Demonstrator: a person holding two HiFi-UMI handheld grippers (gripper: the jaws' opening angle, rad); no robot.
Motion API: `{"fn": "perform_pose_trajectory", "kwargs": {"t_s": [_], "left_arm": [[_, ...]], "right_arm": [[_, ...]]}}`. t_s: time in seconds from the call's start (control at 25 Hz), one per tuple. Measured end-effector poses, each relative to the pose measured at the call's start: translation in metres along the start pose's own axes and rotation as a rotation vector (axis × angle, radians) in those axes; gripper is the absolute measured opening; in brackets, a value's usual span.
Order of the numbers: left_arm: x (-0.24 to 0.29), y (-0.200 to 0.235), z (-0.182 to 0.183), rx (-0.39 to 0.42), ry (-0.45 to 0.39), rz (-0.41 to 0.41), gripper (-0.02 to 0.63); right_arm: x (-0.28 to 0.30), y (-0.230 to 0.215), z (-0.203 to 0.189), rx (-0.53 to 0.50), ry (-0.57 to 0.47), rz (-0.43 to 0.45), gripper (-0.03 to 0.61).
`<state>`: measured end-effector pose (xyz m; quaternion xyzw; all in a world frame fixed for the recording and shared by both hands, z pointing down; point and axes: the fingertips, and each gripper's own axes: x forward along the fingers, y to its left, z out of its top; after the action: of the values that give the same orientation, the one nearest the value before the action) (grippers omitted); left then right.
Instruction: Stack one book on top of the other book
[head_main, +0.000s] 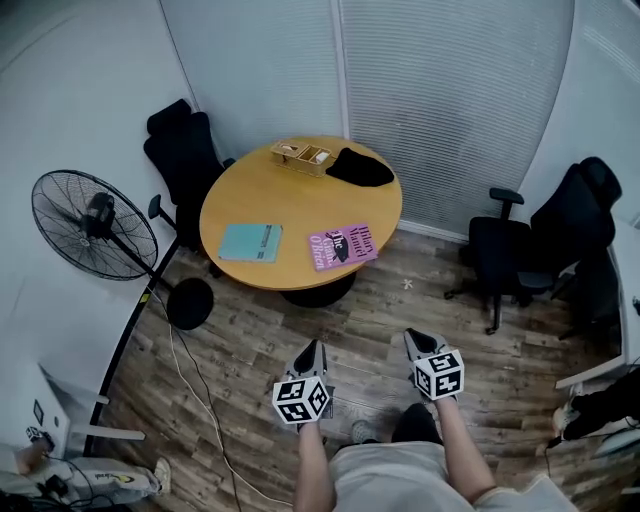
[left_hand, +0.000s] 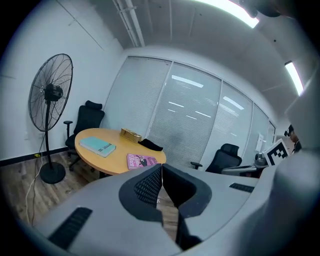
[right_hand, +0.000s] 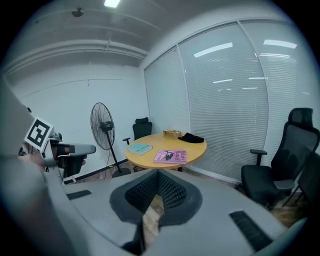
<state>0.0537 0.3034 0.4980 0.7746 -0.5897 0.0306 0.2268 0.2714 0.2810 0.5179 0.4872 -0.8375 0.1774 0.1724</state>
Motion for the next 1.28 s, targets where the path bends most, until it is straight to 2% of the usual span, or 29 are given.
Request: {"fn": "perform_pose_trajectory", "kwargs": {"t_s": [0.32, 0.6, 0.72, 0.84, 1.12, 1.28], "left_arm": [[0.016, 0.004, -0.003, 0.002, 0.020, 0.043, 0.029], [0.041, 0.016, 0.005, -0.023, 0.015, 0.073, 0.028], [0.063, 0.028, 0.001, -0.003, 0.045, 0.094, 0.029], [0.087, 0.048, -0.002, 0.057, 0.101, 0.153, 0.029], [0.158, 0.067, 0.032, 0.100, 0.128, 0.214, 0.029], [0.198, 0.075, 0.049, 0.048, 0.119, 0.250, 0.029]], "right_arm": [[0.007, -0.015, -0.002, 0.017, 0.008, 0.033, 0.021], [0.039, -0.028, 0.003, 0.019, 0.037, 0.064, 0.020], [0.063, -0.039, 0.008, 0.016, 0.047, 0.103, 0.020], [0.093, -0.048, 0.015, 0.033, 0.054, 0.182, 0.020], [0.175, -0.082, 0.050, 0.089, 0.077, 0.275, 0.020], [0.215, -0.111, 0.067, 0.120, 0.094, 0.288, 0.020]]}}
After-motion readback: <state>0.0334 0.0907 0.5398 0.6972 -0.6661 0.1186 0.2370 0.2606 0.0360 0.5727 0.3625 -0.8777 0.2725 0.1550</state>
